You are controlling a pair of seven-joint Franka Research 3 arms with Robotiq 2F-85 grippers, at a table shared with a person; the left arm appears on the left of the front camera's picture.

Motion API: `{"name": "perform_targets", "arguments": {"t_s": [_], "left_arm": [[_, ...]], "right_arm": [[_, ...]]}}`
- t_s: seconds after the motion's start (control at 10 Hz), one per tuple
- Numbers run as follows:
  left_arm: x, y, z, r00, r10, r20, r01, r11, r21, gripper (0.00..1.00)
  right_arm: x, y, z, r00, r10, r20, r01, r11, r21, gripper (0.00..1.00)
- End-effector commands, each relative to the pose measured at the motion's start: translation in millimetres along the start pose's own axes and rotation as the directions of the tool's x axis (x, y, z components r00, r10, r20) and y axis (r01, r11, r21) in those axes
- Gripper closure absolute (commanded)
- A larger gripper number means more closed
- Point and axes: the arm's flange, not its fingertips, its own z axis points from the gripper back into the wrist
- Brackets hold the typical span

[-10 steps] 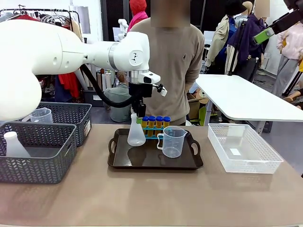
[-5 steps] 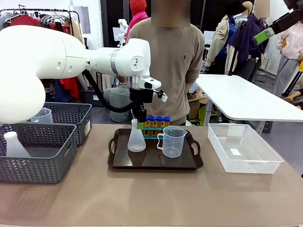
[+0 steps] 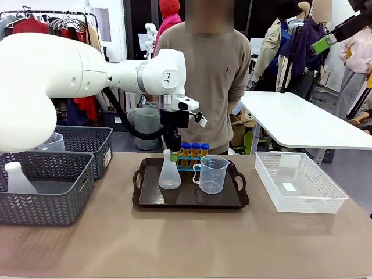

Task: Prepare the laboratory tools.
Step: Pick up one Small flask and place it on the Handle tray.

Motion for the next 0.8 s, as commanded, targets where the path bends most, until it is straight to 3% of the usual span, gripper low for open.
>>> {"name": "perform_targets", "arguments": {"t_s": [0.0, 0.1, 0.7], "left_arm": [[-2, -1, 9, 1.0, -0.02, 0.012, 0.021, 0.999, -0.025, 0.14], [-2, -2, 10, 1.0, -0.02, 0.012, 0.02, 1.0, -0.023, 0.0], [-15, -30, 43, 0.998, -0.047, 0.04, 0.047, 0.999, 0.012, 0.0]], "right_arm": [[1, 2, 0, 1.0, -0.002, 0.01, 0.002, 1.0, 0.005, 0.0], [1, 2, 0, 1.0, -0.002, 0.01, 0.002, 1.0, 0.005, 0.0], [1, 2, 0, 1.0, -0.002, 0.01, 0.002, 1.0, 0.005, 0.0]]}}
